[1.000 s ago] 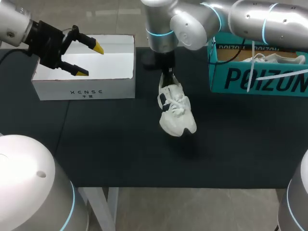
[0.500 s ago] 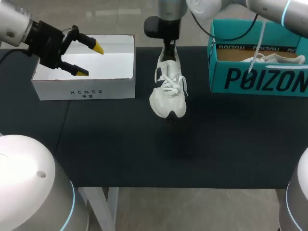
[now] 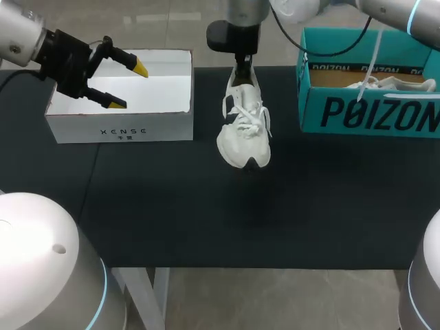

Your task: Take the shoe out of the shoebox, open the shoe tongue, remove and reinsert the insole, then place the shoe into the shoebox

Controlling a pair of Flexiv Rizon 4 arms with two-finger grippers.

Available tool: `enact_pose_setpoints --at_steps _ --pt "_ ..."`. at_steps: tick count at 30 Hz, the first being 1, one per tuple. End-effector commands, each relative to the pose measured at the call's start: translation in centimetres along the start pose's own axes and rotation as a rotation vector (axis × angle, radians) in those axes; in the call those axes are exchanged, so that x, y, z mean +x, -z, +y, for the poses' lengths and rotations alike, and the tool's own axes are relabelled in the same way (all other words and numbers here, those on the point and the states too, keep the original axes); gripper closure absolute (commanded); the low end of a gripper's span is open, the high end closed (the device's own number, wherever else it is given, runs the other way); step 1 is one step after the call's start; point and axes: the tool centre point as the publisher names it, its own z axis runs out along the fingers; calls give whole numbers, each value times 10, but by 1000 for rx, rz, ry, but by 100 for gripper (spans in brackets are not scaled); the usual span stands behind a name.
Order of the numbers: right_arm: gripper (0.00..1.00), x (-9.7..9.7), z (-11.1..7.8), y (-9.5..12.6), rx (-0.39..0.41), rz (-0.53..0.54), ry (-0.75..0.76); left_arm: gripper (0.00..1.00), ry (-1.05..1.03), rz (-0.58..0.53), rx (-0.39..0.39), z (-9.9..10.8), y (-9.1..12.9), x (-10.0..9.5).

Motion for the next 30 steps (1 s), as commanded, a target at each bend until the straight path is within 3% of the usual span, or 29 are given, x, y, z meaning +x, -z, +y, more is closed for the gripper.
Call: enact_pose_setpoints --at_steps 1,7,11,16,19,30 --pt "100 -36 -4 7 10 -6 -170 0 0 4 0 0 0 0" --pt "100 -98 -35 11 48 -55 -460 0 0 4 0 0 0 0" --pt "100 -121 -65 13 61 -77 -589 0 0 4 0 0 0 0" --pt "100 -131 -92 20 87 -98 -713 0 0 4 0 0 0 0" --pt "100 -135 -102 18 152 -81 -847 0 0 4 0 0 0 0" --pt "100 -135 -102 18 152 -81 -847 0 0 4 0 0 0 0"
